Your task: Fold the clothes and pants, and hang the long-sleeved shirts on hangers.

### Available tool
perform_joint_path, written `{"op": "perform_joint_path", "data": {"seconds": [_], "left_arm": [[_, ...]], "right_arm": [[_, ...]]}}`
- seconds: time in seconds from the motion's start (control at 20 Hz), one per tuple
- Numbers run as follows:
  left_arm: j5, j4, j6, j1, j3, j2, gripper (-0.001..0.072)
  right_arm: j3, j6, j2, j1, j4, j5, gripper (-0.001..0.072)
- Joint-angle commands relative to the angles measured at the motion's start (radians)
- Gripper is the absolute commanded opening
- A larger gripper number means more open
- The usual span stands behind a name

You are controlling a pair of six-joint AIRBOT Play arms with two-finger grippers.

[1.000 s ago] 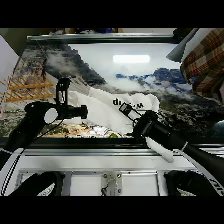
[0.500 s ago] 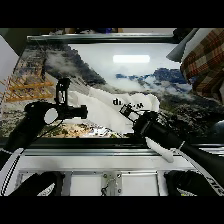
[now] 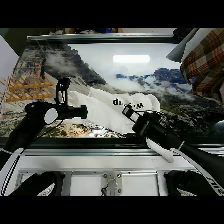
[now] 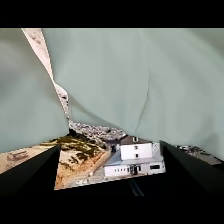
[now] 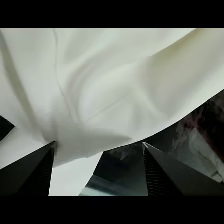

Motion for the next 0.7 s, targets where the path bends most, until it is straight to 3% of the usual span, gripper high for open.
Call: {"op": "perform_joint_path", "data": {"seconds": [0.0, 0.35, 0.65], "left_arm": [[0.009, 0.0, 0.001, -0.001, -0.001, 0.001, 0.0678], [0.013, 0.0, 0.001, -0.001, -0.031, 0.001, 0.0678], [0.022, 0.0, 0.001, -0.001, -0.041, 0.001, 0.0678]], "right_arm": [[-0.001, 0.003, 0.008, 0.003, 0.052, -0.01, 0.0597], [-0.001, 0.003, -0.038, 0.017, 0.071, -0.064, 0.0596], [0.0, 0.098, -0.067, 0.012, -0.15, -0.063, 0.0587]]}}
